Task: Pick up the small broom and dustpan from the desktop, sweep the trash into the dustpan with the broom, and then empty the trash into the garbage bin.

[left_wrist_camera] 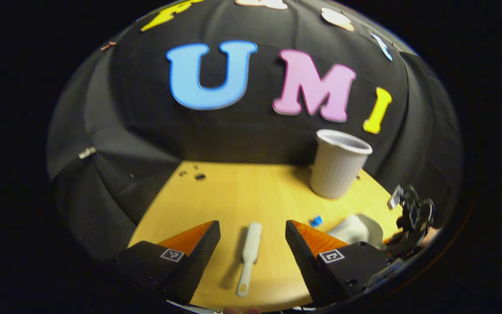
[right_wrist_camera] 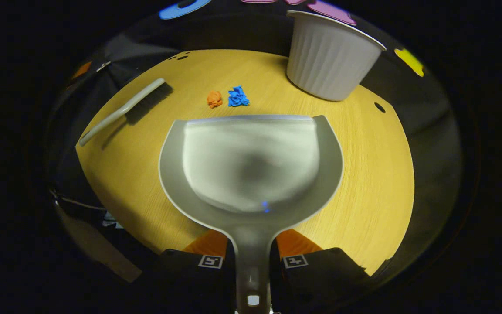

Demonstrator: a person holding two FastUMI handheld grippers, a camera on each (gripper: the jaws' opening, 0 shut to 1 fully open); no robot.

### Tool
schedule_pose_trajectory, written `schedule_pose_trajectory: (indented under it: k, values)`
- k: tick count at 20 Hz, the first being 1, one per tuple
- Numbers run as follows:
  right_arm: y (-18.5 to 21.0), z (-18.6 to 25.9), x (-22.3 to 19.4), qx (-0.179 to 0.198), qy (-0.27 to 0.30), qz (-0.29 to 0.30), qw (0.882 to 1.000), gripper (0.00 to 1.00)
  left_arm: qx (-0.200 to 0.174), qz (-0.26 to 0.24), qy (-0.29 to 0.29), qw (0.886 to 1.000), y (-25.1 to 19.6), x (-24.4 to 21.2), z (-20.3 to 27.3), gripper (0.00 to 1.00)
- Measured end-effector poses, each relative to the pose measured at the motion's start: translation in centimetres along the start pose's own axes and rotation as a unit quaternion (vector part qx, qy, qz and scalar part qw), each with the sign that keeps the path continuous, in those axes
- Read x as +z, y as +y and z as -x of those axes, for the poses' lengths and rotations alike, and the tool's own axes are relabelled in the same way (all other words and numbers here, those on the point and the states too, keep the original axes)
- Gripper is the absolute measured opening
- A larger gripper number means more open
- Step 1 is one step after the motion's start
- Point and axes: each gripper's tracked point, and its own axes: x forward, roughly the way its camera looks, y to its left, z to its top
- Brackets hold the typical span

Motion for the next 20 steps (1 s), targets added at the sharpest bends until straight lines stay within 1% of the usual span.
schedule_pose_trajectory:
  k: [1, 2, 3, 4, 5, 6, 7, 9, 15, 18, 19, 20]
  values:
    - [0.2, 0.4, 0.1, 0.011, 0.003, 0.006, 1.000, 0.32, 0.003, -0.004, 0.030, 1.000, 0.3, -1.6, -0.8, 0.96]
    - [0.4, 0.8, 0.2, 0.021, 0.005, 0.004, 1.000, 0.35, 0.002, -0.008, 0.063, 0.998, 0.5, -3.3, -1.7, 0.96]
    - [0.4, 1.2, 0.1, 0.029, 0.009, -0.001, 1.000, 0.32, 0.002, -0.015, 0.091, 0.996, 0.5, -4.7, -2.7, 0.96]
    - [0.4, 1.6, 0.0, 0.034, 0.010, -0.007, 0.999, 0.35, -0.003, -0.022, 0.117, 0.993, 0.3, -5.9, -3.4, 0.96]
    - [0.3, 1.7, 0.2, 0.035, 0.008, -0.012, 0.999, 0.35, -0.016, -0.027, 0.138, 0.990, -0.1, -6.9, -4.3, 0.96]
    - [0.1, 1.7, 0.3, 0.034, 0.004, -0.016, 0.999, 0.38, -0.032, -0.026, 0.155, 0.987, -0.7, -8.0, -5.0, 0.96]
    - [-0.1, 1.7, 0.3, 0.031, 0.000, -0.017, 0.999, 0.35, -0.037, -0.024, 0.174, 0.984, -0.7, -9.0, -5.9, 0.95]
    - [-0.7, 1.9, 0.1, 0.022, -0.006, -0.008, 1.000, 0.35, -0.031, -0.020, 0.201, 0.979, -0.1, -10.6, -7.2, 0.93]
    - [-0.8, 2.6, -0.2, 0.021, -0.008, 0.002, 1.000, 0.35, 0.008, -0.033, 0.274, 0.961, 2.1, -14.0, -10.8, 0.93]
    - [-1.0, 2.7, 0.0, 0.022, -0.010, 0.001, 1.000, 0.35, 0.014, -0.029, 0.307, 0.951, 2.5, -15.6, -11.8, 0.92]
    - [-1.1, 2.7, 0.1, 0.021, -0.010, 0.000, 1.000, 0.35, 0.015, -0.029, 0.317, 0.948, 2.6, -16.1, -12.0, 0.89]
    - [-1.1, 2.7, 0.1, 0.022, -0.009, -0.001, 1.000, 0.38, 0.016, -0.028, 0.325, 0.945, 2.5, -16.5, -12.3, 0.88]
